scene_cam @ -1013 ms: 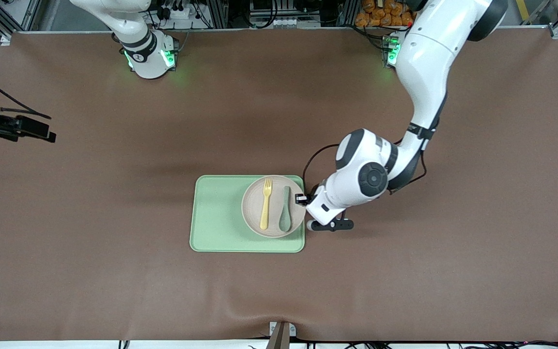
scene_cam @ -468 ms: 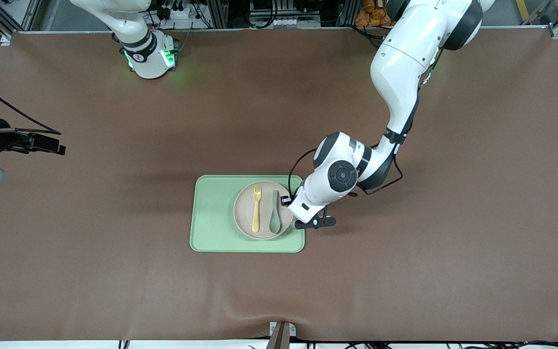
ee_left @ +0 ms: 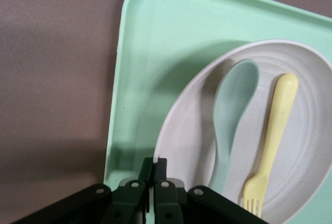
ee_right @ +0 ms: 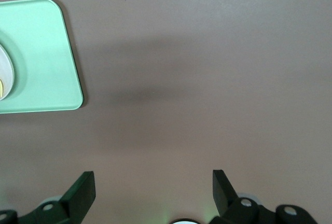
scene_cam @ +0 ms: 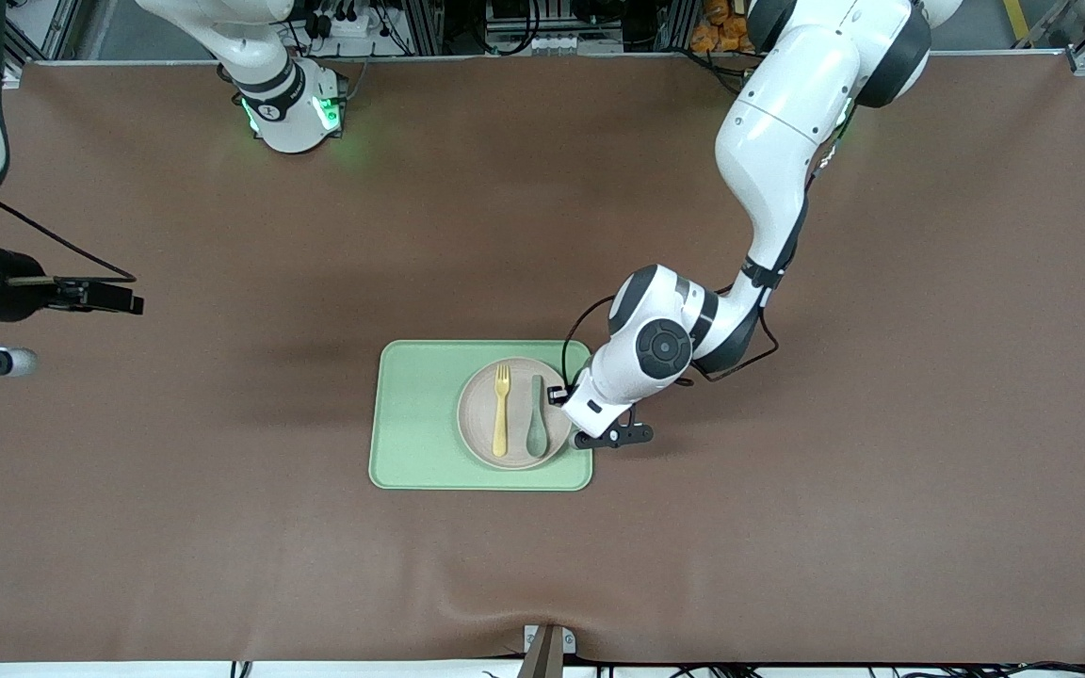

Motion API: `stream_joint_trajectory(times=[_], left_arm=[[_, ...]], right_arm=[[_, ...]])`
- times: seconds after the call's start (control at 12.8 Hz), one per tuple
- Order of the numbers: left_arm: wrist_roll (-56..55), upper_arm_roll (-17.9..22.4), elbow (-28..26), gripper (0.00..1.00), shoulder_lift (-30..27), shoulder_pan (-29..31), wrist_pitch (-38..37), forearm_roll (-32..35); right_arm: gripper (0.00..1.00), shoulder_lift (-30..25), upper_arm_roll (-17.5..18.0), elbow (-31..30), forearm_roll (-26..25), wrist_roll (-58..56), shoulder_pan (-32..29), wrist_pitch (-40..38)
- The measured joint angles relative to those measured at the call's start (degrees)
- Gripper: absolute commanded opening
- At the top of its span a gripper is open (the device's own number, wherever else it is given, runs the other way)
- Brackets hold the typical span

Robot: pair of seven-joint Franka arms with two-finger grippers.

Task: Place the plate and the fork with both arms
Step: 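Open the left gripper while the right gripper reaches toward the tray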

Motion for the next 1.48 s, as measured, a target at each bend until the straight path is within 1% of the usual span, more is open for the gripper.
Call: stream_joint_trajectory(times=[0.08,0.16,0.31,0.47,0.62,0.7,1.01,1.17,1.32,1.48], left_arm=[[0.0,0.0,0.01,0.83,0.08,0.0,0.02,0.0],[0.0,0.0,0.01,1.0,0.09,0.0,0.03,0.0],[0.0,0.0,0.29,1.0,0.09,0.0,0.08,0.0],[0.0,0.06,1.14,1.0,0.02,0.02,0.08,0.0],[0.0,0.29,2.12,1.0,-0.83,0.13,-0.4,0.0],[0.0,0.68,2.49,1.0,-1.84,0.24,-1.8,0.0],[0.01,4.06,2.86,1.0,-8.16,0.84,-7.8,0.06],[0.04,6.22,2.85,1.0,-11.81,1.41,-11.87,0.37],[0.14,7.14,2.76,1.0,-14.94,3.15,-15.91,3.19],[0.19,7.2,2.67,1.0,-17.46,5.04,-19.57,5.57]], right_arm=[[1.0,0.55,0.06,0.0,1.01,0.0,0.02,0.08],[1.0,0.87,0.12,0.01,2.34,0.0,0.08,0.15],[1.0,1.22,0.23,0.01,3.66,0.0,0.33,0.88],[1.0,1.52,0.43,0.01,3.74,-0.04,1.48,2.03],[1.0,1.93,0.54,0.02,3.63,0.03,4.77,4.92],[1.0,2.12,0.57,0.03,3.56,0.28,6.48,6.84],[1.0,4.38,0.76,0.04,3.57,0.94,10.84,12.71],[1.0,6.11,0.85,0.06,3.57,5.29,13.98,15.72],[1.0,7.99,0.89,0.24,3.48,10.66,17.91,19.01],[1.0,10.29,0.9,1.23,3.41,12.98,20.94,20.82]])
